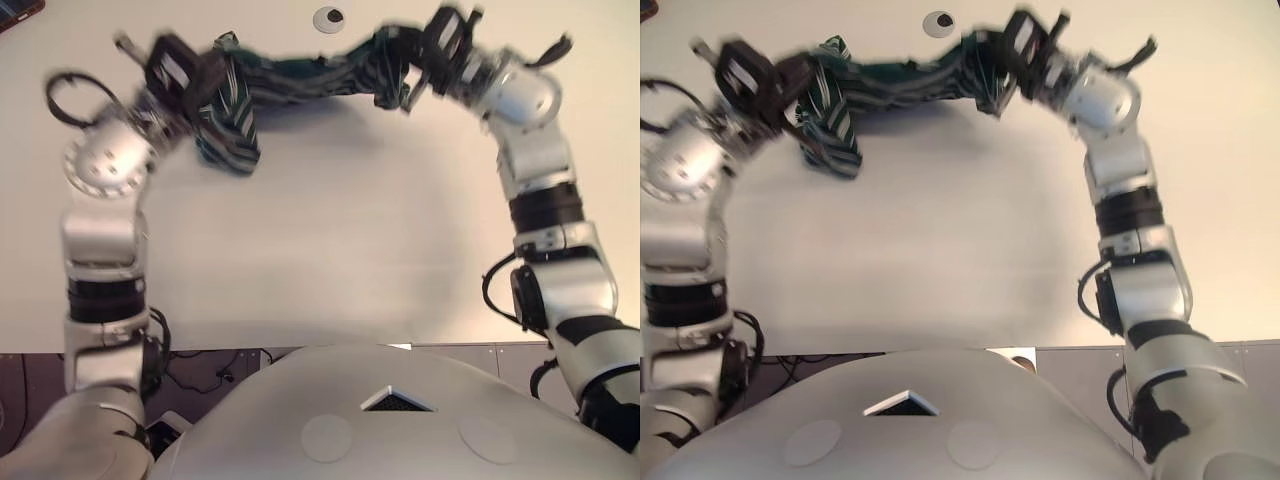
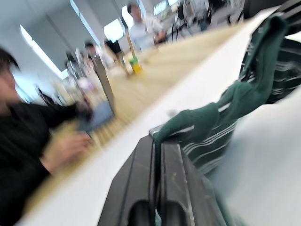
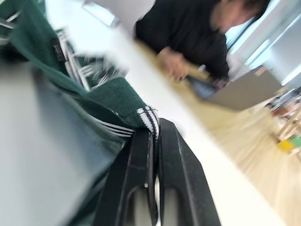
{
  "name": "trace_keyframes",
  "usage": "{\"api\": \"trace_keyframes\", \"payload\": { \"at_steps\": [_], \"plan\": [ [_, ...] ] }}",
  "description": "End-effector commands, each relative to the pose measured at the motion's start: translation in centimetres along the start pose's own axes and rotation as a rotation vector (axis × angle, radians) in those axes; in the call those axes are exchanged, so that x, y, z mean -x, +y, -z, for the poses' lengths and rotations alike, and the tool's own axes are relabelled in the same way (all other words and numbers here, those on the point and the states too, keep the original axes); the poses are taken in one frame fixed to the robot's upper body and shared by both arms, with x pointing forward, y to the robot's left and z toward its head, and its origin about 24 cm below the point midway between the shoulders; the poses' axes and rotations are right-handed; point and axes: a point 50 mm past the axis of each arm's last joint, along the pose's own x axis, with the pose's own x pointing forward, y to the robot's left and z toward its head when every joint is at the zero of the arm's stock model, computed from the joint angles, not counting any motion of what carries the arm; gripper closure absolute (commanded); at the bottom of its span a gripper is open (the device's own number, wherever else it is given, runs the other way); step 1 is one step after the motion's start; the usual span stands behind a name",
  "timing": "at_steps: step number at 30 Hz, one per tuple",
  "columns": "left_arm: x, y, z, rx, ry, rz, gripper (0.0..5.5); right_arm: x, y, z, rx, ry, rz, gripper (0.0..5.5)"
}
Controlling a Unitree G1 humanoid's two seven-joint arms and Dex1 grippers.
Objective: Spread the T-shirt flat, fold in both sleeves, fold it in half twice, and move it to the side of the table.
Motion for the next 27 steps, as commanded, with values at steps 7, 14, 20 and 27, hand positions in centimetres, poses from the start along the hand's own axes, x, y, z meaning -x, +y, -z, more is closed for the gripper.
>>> {"api": "trace_keyframes", "payload": {
  "at_steps": [7, 14, 20, 27],
  "plan": [
    [-6.1, 11.8, -2.8, -0.098, 0.077, -0.031, 5.5, -5.1, -6.7, -5.8, 0.078, 0.014, 0.088, 5.47],
    [-8.1, 14.5, -5.6, -0.159, 0.12, -0.14, 5.5, -6.1, -9.4, -9.8, 0.185, 0.038, 0.258, 5.47],
    [-8.3, 16.2, -9.4, -0.221, 0.081, -0.269, 5.5, -5.7, -11.8, -13.7, 0.245, -0.005, 0.431, 5.47],
    [-7.3, 17.1, -11.0, -0.251, 0.021, -0.253, 5.5, -3.8, -13.8, -14.9, 0.289, -0.05, 0.528, 5.47]
  ]
}}
